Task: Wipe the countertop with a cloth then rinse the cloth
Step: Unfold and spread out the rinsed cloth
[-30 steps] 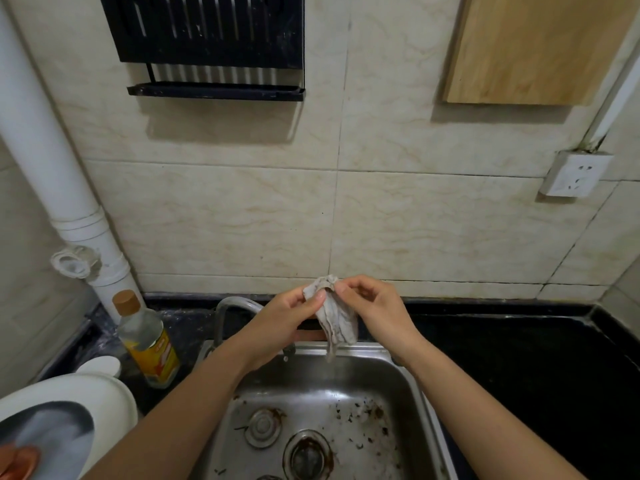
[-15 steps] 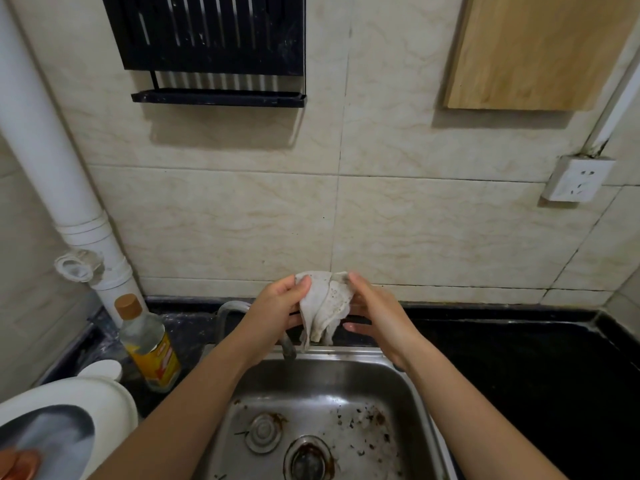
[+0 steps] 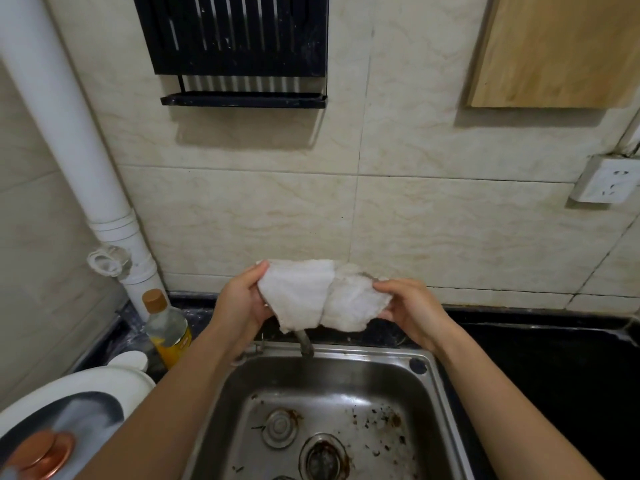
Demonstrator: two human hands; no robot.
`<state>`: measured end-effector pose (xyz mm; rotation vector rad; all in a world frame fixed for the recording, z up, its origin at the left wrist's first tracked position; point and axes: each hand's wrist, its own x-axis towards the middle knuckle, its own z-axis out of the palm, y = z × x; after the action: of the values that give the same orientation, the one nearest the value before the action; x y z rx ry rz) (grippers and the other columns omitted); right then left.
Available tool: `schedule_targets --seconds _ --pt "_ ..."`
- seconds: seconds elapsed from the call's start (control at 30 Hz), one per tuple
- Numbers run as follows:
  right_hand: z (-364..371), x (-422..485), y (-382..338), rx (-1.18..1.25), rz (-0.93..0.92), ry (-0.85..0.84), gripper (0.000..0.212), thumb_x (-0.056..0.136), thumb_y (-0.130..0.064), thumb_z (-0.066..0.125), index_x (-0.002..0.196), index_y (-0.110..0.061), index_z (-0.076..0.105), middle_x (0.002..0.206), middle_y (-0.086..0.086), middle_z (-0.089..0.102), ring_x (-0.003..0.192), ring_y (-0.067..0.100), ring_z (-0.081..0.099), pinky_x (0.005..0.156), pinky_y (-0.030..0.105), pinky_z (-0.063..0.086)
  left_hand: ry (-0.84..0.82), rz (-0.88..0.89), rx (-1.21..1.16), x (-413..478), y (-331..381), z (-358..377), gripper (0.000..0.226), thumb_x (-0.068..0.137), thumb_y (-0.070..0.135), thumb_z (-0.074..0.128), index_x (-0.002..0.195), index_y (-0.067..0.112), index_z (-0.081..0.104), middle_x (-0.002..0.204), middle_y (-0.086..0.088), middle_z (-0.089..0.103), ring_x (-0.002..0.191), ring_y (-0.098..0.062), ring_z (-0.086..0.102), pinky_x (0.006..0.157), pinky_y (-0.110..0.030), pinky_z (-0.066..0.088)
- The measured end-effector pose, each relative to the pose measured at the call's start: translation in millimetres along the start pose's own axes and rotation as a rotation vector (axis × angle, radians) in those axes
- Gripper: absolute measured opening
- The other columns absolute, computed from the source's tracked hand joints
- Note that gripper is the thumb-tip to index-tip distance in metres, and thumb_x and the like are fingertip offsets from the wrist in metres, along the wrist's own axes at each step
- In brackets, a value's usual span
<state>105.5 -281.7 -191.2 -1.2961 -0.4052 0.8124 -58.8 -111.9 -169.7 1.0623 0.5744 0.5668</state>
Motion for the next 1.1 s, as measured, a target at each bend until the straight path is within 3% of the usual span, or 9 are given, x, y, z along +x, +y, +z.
schedule_targets --seconds 0.17,0.27,0.4,0.5,0.6,0.77,0.83,0.93,1.1 --pt "14 6 13 0.504 0.004 -0.028 0.032 0.094 -0.014 0.036 0.111 -0.004 0.062 0.109 0.011 0.069 0.101 0.021 0.065 0.096 0.037 0.048 0.058 0.051 -0.074 7 13 4 0.027 0.1 0.026 0.04 0.1 0.009 0.061 0.103 -0.011 0.067 0.097 -0.026 0.064 0.083 -0.039 0.052" --pt "32 11 13 0.568 -0.015 0.015 0.035 0.096 -0.022 0.034 0.1 -0.01 0.066 0.097 0.008 0.071 0.089 0.02 0.067 0.093 0.037 0.047 0.191 0.346 0.329 15 15 10 0.03 0.102 0.031 0.036 0.085 0.016 0.055 0.084 -0.001 0.061 0.079 -0.012 0.058 0.073 -0.025 0.049" --pt "51 18 1 0.233 -0.138 0.162 0.03 0.102 -0.022 0.035 0.099 -0.012 0.063 0.095 0.007 0.07 0.087 0.019 0.066 0.08 0.034 0.052 0.337 0.724 0.706 25 26 5 0.032 0.102 0.03 0.031 0.081 0.01 0.043 0.066 0.001 0.044 0.058 -0.009 0.04 0.055 -0.022 0.034" --pt "53 21 -13 -0.379 -0.407 0.296 0.023 0.101 -0.023 0.043 0.088 -0.008 0.054 0.079 0.005 0.056 0.068 0.014 0.052 0.061 0.021 0.044 0.401 0.809 0.809 36 47 -5 0.033 0.102 0.032 0.029 0.082 0.009 0.042 0.062 0.001 0.044 0.054 -0.011 0.04 0.052 -0.028 0.031" --pt "53 28 -47 -0.417 -0.451 0.238 0.018 0.098 -0.022 0.053 0.09 -0.008 0.062 0.074 0.0 0.061 0.062 0.008 0.057 0.056 0.017 0.043 0.388 0.813 0.917 51 76 -14 0.036 0.102 0.034 0.032 0.082 0.007 0.045 0.061 -0.001 0.047 0.055 -0.013 0.043 0.05 -0.023 0.032" --pt "54 29 -136 -0.287 -0.34 -0.116 0.014 0.089 -0.009 0.06 0.101 -0.004 0.066 0.084 0.006 0.07 0.075 0.014 0.066 0.067 0.024 0.053 0.074 0.589 0.686 67 148 -28 0.028 0.096 0.032 0.05 0.075 0.016 0.058 0.064 -0.004 0.056 0.055 -0.014 0.052 0.05 -0.026 0.047" --pt "62 31 -165 -0.418 -0.421 -0.067 0.011 0.086 -0.006 0.064 0.096 -0.008 0.069 0.078 0.002 0.069 0.071 0.011 0.061 0.066 0.025 0.046 0.02 0.58 0.716 67 178 -34 0.025 0.093 0.033 0.056 0.078 0.013 0.064 0.066 -0.003 0.057 0.056 -0.013 0.053 0.05 -0.024 0.051" --pt "83 37 -197 -0.568 -0.541 0.057 0.009 0.081 -0.012 0.073 0.075 -0.016 0.068 0.066 -0.003 0.064 0.063 0.007 0.053 0.059 0.024 0.036 0.168 0.698 0.819 73 217 -35 0.025 0.089 0.034 0.062 0.076 0.014 0.068 0.058 -0.003 0.047 0.049 -0.014 0.044 0.046 -0.023 0.048" --pt "127 66 -209 -0.568 -0.672 0.28 0.016 0.083 -0.014 0.072 0.07 -0.014 0.063 0.058 -0.001 0.05 0.049 0.01 0.041 0.047 0.018 0.033 0.17 0.642 0.384 89 251 -20 0.021 0.09 0.027 0.063 0.079 0.009 0.066 0.057 -0.001 0.065 0.042 -0.011 0.058 0.044 -0.019 0.05"
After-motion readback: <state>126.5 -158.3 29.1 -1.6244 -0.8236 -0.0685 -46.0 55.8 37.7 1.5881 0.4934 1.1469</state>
